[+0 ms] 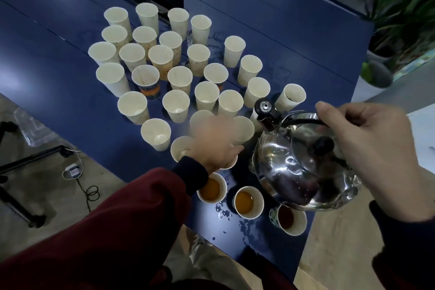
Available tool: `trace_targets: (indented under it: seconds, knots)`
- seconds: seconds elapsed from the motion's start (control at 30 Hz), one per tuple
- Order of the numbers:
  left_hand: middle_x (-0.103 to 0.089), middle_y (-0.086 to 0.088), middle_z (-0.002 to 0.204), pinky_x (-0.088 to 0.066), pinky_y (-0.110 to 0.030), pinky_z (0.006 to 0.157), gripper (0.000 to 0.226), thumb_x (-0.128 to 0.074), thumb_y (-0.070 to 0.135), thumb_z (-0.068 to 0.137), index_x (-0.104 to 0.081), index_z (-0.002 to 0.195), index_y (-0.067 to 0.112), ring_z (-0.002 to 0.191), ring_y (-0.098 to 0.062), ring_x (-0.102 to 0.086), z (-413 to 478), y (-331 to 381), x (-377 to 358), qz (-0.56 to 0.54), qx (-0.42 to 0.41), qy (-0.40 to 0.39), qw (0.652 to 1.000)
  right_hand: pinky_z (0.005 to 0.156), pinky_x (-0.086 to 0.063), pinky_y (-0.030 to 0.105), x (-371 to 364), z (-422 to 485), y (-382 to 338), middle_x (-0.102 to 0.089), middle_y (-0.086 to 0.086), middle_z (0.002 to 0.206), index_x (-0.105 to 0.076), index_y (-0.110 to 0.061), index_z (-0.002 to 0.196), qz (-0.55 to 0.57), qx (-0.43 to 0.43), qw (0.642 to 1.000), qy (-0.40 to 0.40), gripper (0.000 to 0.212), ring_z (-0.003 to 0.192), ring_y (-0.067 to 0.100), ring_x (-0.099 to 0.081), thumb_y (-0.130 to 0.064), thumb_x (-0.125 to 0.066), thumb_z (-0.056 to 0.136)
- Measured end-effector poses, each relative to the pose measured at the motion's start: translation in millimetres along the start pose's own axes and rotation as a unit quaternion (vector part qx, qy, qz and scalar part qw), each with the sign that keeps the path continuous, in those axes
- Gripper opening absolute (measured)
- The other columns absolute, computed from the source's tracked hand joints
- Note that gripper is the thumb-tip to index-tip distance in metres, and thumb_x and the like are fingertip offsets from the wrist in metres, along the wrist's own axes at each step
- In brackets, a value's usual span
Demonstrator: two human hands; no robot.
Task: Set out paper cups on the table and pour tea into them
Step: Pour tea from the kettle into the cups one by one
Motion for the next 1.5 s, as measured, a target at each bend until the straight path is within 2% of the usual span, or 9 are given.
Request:
trace_targets:
  seconds: [0.17,0.33,0.43,0.63,0.8,0.93,1.13,1.3,1.5]
  knots:
    - [-0.052,-0.010,0.133,-0.039,-0.038,0.092,0.074,-0.064,0.059,0.085,-0.043,0.139,0.013,0.117,-0.028,-0.049,27,2,-9,0.054,-0.032,-0.042,0.997,0.054,-0.035,0.032,-4,13,4,-0.049,0.008,0.049,-0.063,-0.010,0.058,-0.056,-0.009,0.998,-0.003,0.047,0.049,0.018,-0.043,-0.045,-0.068,0.091]
    - [-0.054,-0.009,0.131,-0.039,-0.039,0.092,0.067,-0.066,0.055,0.085,-0.047,0.133,0.012,0.119,-0.028,-0.050,41,2,-16,0.053,-0.049,-0.068,0.995,0.052,-0.034,0.026,-9,21,6,-0.049,0.008,0.047,-0.064,-0.011,0.056,-0.090,-0.030,0.995,0.003,0.046,0.057,0.026,-0.051,-0.043,-0.068,0.090]
    - [-0.056,-0.008,0.127,-0.040,-0.039,0.092,0.060,-0.063,0.053,0.086,-0.050,0.129,0.014,0.117,-0.028,-0.051,44,0,-19,0.037,-0.055,-0.062,0.996,0.058,-0.039,0.035,-11,21,6,-0.052,0.009,0.049,-0.066,-0.010,0.058,-0.104,-0.031,0.994,0.010,0.046,0.058,0.025,-0.054,-0.043,-0.068,0.090]
    - [-0.060,-0.006,0.117,-0.040,-0.037,0.087,0.054,-0.063,0.059,0.085,-0.053,0.116,0.016,0.110,-0.025,-0.055,45,0,-22,0.018,-0.063,-0.042,0.997,0.055,-0.036,0.026,-8,24,10,-0.055,0.010,0.049,-0.068,-0.013,0.057,-0.126,-0.031,0.991,0.019,0.043,0.063,0.022,-0.054,-0.041,-0.069,0.089]
    - [-0.063,-0.005,0.109,-0.040,-0.034,0.078,0.056,-0.066,0.063,0.081,-0.055,0.110,0.017,0.099,-0.023,-0.058,44,-3,-22,0.017,-0.070,-0.024,0.997,0.054,-0.033,0.026,-5,22,13,-0.057,-0.001,0.055,-0.067,-0.016,0.057,-0.130,-0.032,0.991,0.022,0.042,0.060,0.017,-0.052,-0.041,-0.070,0.089]
    - [-0.064,-0.006,0.105,-0.038,-0.032,0.074,0.055,-0.069,0.063,0.079,-0.056,0.107,0.017,0.095,-0.023,-0.059,43,-4,-22,0.015,-0.076,-0.018,0.997,0.051,-0.031,0.019,-3,20,15,-0.055,-0.001,0.052,-0.067,-0.015,0.056,-0.121,-0.027,0.992,0.027,0.042,0.056,0.016,-0.050,-0.040,-0.071,0.089]
    - [-0.066,-0.003,0.103,-0.043,-0.030,0.073,0.057,-0.069,0.065,0.078,-0.058,0.109,0.018,0.092,-0.019,-0.060,39,-5,-19,0.018,-0.076,-0.007,0.997,0.052,-0.032,0.027,-7,17,14,-0.050,0.008,0.048,-0.068,-0.010,0.059,-0.109,-0.026,0.993,0.020,0.043,0.058,0.023,-0.049,-0.040,-0.070,0.091]
    - [-0.066,-0.003,0.094,-0.043,-0.031,0.065,0.064,-0.064,0.075,0.074,-0.062,0.102,0.017,0.084,-0.020,-0.060,39,-4,-15,0.037,-0.074,0.001,0.997,0.055,-0.035,0.035,-1,17,13,-0.044,0.011,0.049,-0.055,-0.005,0.056,-0.071,-0.036,0.996,0.051,0.052,0.049,0.024,-0.040,-0.042,-0.066,0.091]
    - [-0.061,-0.005,0.111,-0.044,-0.039,0.084,0.058,-0.053,0.067,0.088,-0.057,0.116,0.016,0.103,-0.025,-0.057,60,14,-4,0.027,-0.080,-0.003,0.996,0.056,-0.031,0.033,10,26,17,-0.035,-0.002,0.043,-0.049,-0.008,0.052,-0.034,-0.068,0.992,0.101,0.054,0.047,0.014,-0.033,-0.040,-0.067,0.092]
Point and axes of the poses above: each hand's wrist, its own z-axis towards the middle knuckle, its own x-axis out of the back of the hand, y = z × x, the point moved 6 cm from there along z, towards the middle knuckle
